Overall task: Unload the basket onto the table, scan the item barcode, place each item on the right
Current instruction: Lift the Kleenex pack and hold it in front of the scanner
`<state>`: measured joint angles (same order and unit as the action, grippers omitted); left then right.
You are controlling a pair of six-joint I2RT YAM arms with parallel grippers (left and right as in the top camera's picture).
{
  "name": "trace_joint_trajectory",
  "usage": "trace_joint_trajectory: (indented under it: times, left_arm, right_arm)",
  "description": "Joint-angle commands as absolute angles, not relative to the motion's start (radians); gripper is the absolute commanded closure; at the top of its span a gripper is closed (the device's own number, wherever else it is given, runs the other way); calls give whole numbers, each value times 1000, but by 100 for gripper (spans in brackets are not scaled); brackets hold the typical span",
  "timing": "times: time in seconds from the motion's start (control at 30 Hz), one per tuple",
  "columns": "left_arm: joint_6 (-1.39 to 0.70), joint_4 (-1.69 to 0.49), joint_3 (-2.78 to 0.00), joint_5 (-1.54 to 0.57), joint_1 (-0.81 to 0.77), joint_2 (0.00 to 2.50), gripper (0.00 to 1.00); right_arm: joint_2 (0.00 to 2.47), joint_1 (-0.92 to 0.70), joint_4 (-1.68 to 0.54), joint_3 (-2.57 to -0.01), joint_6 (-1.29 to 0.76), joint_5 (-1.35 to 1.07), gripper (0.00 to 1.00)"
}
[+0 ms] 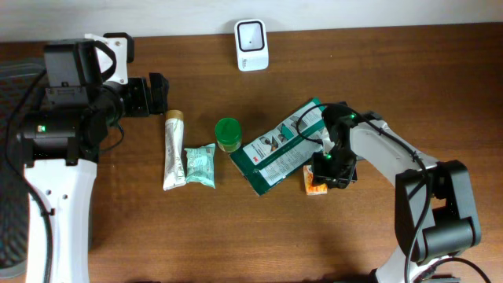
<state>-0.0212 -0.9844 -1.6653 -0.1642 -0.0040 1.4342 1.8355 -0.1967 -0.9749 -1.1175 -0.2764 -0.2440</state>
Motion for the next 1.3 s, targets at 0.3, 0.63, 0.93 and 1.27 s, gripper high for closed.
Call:
trace_joint_trajectory:
  times: [0.3, 0.63, 0.93, 1.27]
  left_arm:
    - [-6, -983, -1680, -160, 1, 1425, 1]
    - [-6, -983, -1680, -160, 1, 1425, 1]
    - [-6, -983, -1680, -160, 1, 1425, 1]
    - [-6, -983, -1680, -160, 1, 1425, 1]
  right_arm:
    - [1841, -194, -923, -1084, -266, -247, 83]
    - [1835, -175, -1000, -1149, -132, -511, 96]
    - [1761, -163, -1079, -1400, 83, -1093, 96]
    - [1761, -163, -719, -1514, -233, -1527, 96]
